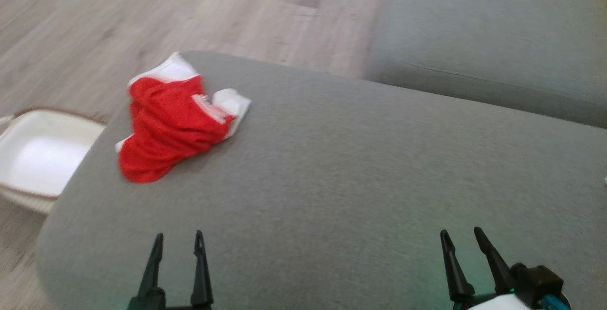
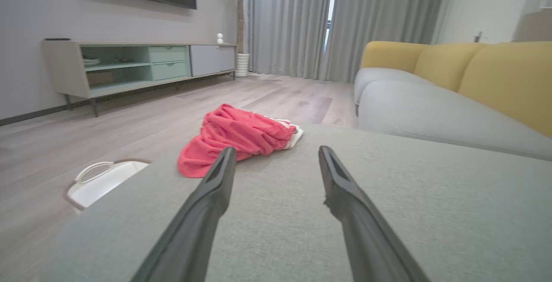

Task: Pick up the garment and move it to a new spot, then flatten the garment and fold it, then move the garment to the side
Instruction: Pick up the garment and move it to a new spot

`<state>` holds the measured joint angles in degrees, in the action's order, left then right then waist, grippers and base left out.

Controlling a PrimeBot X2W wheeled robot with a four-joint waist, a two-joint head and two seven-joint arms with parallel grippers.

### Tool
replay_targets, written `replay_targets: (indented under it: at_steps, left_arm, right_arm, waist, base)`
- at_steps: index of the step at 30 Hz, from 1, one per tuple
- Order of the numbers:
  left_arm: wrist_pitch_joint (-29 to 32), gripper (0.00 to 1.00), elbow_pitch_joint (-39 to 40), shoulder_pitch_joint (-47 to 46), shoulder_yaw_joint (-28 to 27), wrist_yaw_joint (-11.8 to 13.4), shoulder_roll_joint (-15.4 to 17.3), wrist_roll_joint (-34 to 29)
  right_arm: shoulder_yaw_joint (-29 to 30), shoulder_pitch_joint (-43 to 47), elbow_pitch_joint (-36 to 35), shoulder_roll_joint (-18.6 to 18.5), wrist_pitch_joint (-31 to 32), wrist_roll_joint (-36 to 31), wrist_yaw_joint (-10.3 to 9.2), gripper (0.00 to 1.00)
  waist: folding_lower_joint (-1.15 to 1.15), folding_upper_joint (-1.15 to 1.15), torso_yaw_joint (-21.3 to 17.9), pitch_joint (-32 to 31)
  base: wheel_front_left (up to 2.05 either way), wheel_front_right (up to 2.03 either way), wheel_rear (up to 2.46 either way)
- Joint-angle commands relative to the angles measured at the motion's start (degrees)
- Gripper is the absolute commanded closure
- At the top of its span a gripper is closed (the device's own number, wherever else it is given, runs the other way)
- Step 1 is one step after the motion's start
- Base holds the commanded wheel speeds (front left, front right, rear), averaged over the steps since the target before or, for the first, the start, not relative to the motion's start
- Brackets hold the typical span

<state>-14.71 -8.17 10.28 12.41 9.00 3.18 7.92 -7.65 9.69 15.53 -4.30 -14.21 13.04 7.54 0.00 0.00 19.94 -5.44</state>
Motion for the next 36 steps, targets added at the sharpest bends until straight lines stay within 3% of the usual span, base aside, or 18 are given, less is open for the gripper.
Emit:
replay_targets:
  at_steps: [1, 10, 15, 19, 23, 28, 36]
  left_arm:
    - [-0.29, 0.00, 2.23, -2.89, -2.52, -0.14, -0.23, -0.60]
    - [-0.29, 0.00, 3.97, -2.81, -5.35, 0.11, -0.26, -0.66]
    - [-0.29, 0.00, 6.11, -6.15, -6.18, -1.29, 0.46, -1.74]
    - [-0.29, 0.00, 9.14, -14.82, -7.73, -3.20, 2.36, -2.05]
    - [2.31, 0.00, 8.07, -29.22, -8.18, -5.56, 5.56, -2.66]
    - [12.64, 0.00, 0.19, -49.35, -6.94, -8.98, 7.86, -2.65]
    - [33.30, 0.00, -29.10, -70.79, -8.23, -11.77, 7.83, 2.81]
  right_arm:
    - [-1.02, -3.62, -1.63, -0.29, -0.79, 0.41, -0.05, 0.00]
    - [-1.50, -5.21, -1.13, -0.58, -0.79, 0.36, -0.05, 0.00]
    - [-0.75, -4.42, -1.55, -1.77, -0.79, -0.12, -0.05, 0.00]
    - [-0.32, -5.91, -3.01, -5.01, -0.79, -1.03, -0.05, 0.00]
    - [0.49, -9.42, -4.58, -9.85, -0.79, -1.42, -0.05, 0.00]
    - [-0.25, -12.77, -6.30, -16.61, -0.79, -1.63, -0.05, 0.00]
    - [-0.61, -17.11, -11.65, -24.67, 1.86, -0.26, -0.05, 0.00]
  waist:
    - [0.00, 0.00, 4.40, 1.25]
    - [0.00, 0.00, 7.39, 3.02]
    - [0.00, 0.00, 7.60, 4.81]
    - [0.00, 0.00, 6.58, 11.16]
    - [0.00, 0.00, 5.86, 18.50]
    - [0.00, 0.00, 5.03, 25.42]
    - [0.00, 0.00, 1.46, 31.45]
  base:
    - [0.00, 0.00, 0.00]
    - [0.00, 0.00, 0.00]
    - [0.00, 0.00, 0.00]
    - [0.00, 0.00, 0.00]
    - [0.00, 0.00, 0.00]
    - [0.00, 0.00, 0.00]
    - [0.00, 0.00, 0.00]
